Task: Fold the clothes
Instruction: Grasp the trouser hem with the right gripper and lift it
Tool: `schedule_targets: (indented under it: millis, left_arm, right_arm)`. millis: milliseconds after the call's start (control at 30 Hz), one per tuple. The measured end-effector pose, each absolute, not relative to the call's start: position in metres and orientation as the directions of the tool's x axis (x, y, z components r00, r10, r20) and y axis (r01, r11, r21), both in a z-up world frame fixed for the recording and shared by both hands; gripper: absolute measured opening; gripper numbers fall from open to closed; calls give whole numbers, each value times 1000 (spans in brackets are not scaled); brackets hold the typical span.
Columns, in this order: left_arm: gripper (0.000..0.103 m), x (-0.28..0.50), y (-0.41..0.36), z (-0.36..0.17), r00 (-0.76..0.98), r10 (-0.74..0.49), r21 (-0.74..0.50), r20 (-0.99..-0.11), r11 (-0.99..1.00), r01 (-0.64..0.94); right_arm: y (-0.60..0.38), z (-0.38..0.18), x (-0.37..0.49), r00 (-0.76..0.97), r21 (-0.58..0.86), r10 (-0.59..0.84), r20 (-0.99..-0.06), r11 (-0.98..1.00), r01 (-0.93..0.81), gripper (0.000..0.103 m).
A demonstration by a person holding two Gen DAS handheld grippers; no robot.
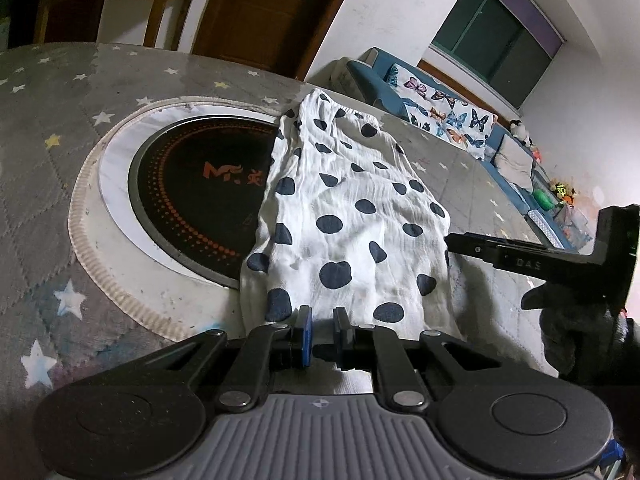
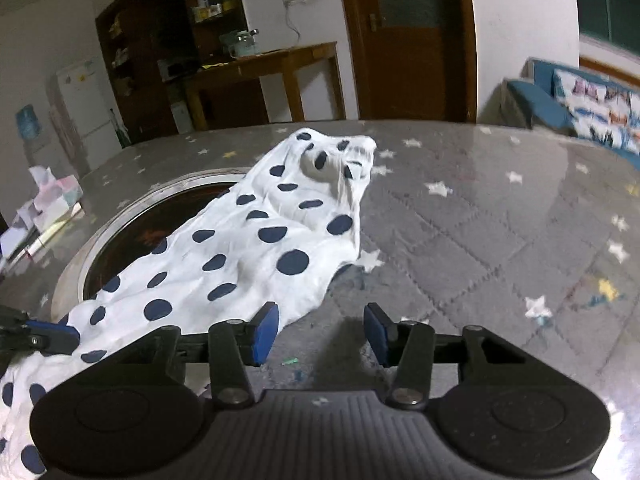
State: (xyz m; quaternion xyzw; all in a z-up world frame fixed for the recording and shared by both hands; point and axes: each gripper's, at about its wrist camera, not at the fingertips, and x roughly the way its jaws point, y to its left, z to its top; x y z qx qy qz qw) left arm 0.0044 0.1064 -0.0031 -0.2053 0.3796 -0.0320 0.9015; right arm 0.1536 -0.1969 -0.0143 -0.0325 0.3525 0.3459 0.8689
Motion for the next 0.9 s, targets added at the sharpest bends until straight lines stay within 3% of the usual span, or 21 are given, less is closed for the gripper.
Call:
schedule_targets:
  millis: [133,200,300,433,700,900]
  left_arm:
    - [13,6,104,-3,707,-207,-383,-677,918,-98]
    - [13,7,103,-2,705,-205,-379,-679,920,-98]
    - [13,7,103,-2,703,-202,-374,-682,922,-98]
    - [13,7,102,-1,701,-200,-370,-684,924,-98]
    - [13,7,102,-1,700,-197,-362,-686,928,-93]
    - [30,6,89,17,716,-187,-325,-672,944,-59]
  right_arm:
    - [-189,-17,156,492,211,622,-609,725,-655,37]
    - [-181,-18,156,474,225,648,-595,702,-676,18]
    - [-173,-17,155,469,229,667,-580,685,-692,5]
    - [-177,-2,145,515,183,662,-544,693,-697,2]
    - [-173,6,142,513,142,652,-558,684,-716,0]
    - [-169,13,140,511,111,645,-568,675,-729,6]
